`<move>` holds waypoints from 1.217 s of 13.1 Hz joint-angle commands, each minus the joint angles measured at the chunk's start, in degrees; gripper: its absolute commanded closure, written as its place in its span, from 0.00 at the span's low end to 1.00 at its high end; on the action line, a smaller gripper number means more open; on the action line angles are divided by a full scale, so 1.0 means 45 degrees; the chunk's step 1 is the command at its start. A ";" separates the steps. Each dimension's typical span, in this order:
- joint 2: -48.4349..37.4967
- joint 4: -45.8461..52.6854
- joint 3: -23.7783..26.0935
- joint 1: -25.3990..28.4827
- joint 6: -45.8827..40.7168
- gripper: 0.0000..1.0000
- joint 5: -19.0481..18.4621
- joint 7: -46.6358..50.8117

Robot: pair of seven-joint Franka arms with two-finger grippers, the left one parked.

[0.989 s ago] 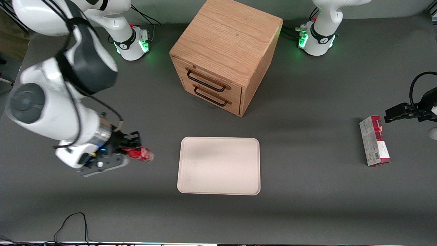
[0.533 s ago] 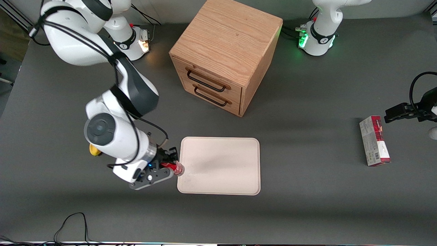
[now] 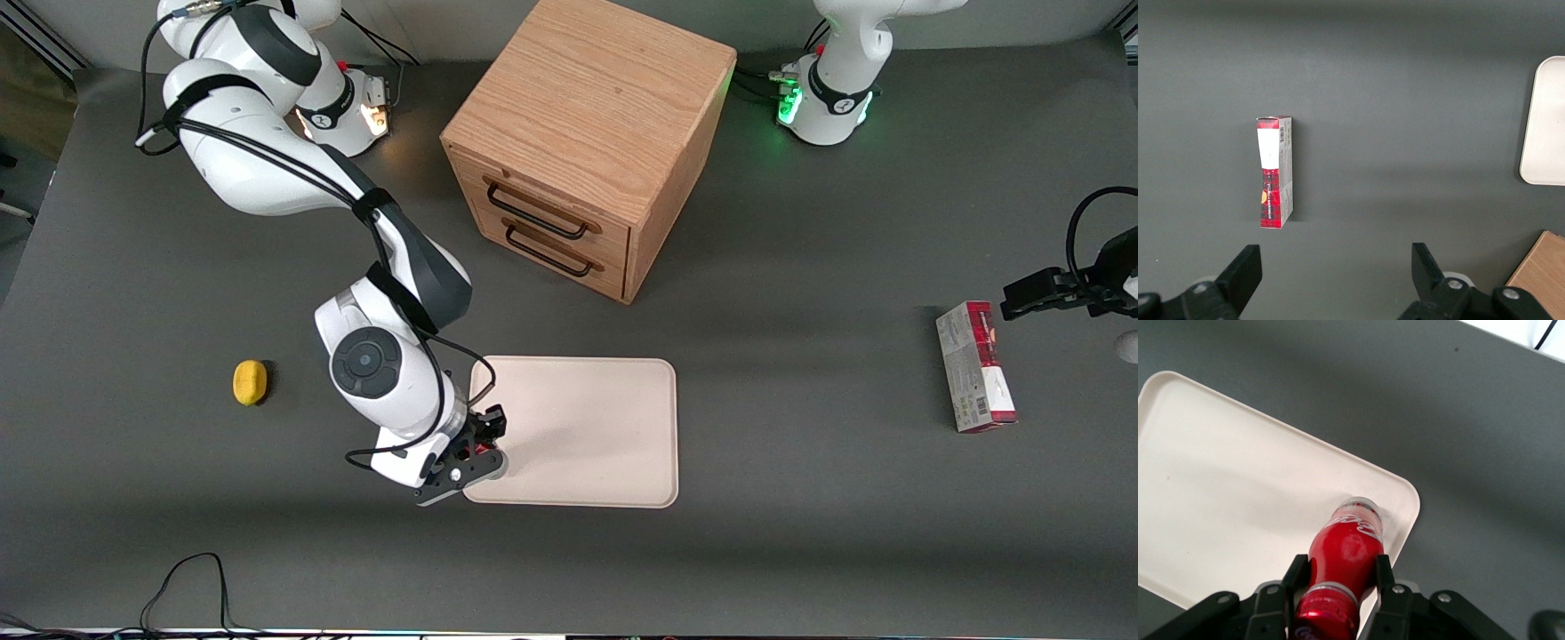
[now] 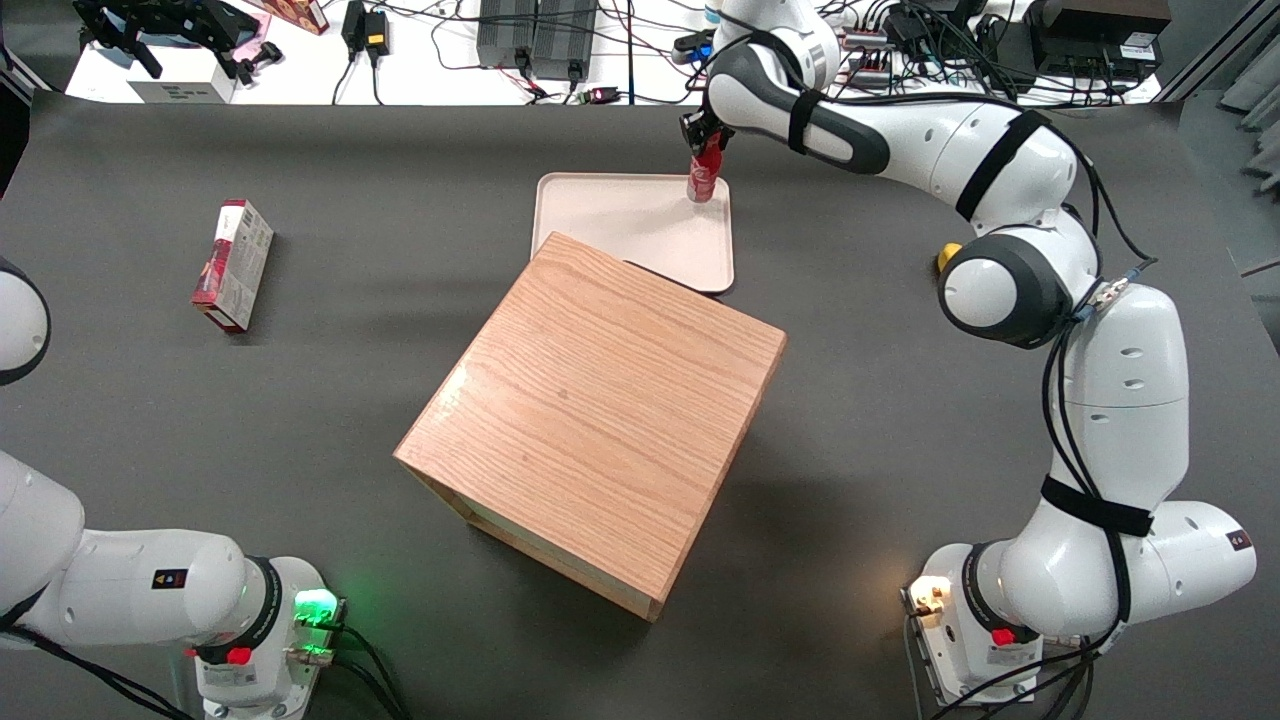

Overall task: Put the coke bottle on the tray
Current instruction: 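Lower the bottle upright onto the tray corner and open the right gripper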

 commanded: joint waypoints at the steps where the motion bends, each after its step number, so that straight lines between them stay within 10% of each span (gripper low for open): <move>1: 0.0185 0.0222 0.0154 0.0069 0.0025 1.00 -0.0675 0.0245; 6: 0.0282 -0.0286 0.0134 0.0030 0.0084 1.00 -0.0676 0.1044; 7: 0.0283 -0.0499 0.0134 -0.0009 0.0297 0.85 -0.0715 0.1046; 8: 0.0283 -0.0656 0.0096 -0.0067 0.0454 0.25 -0.0715 0.1027; 9: 0.0263 -0.0696 0.0095 -0.0068 0.0668 0.00 -0.0754 0.1008; 16: -0.1332 -0.0794 0.0037 -0.0419 -0.0433 0.00 0.0411 0.1085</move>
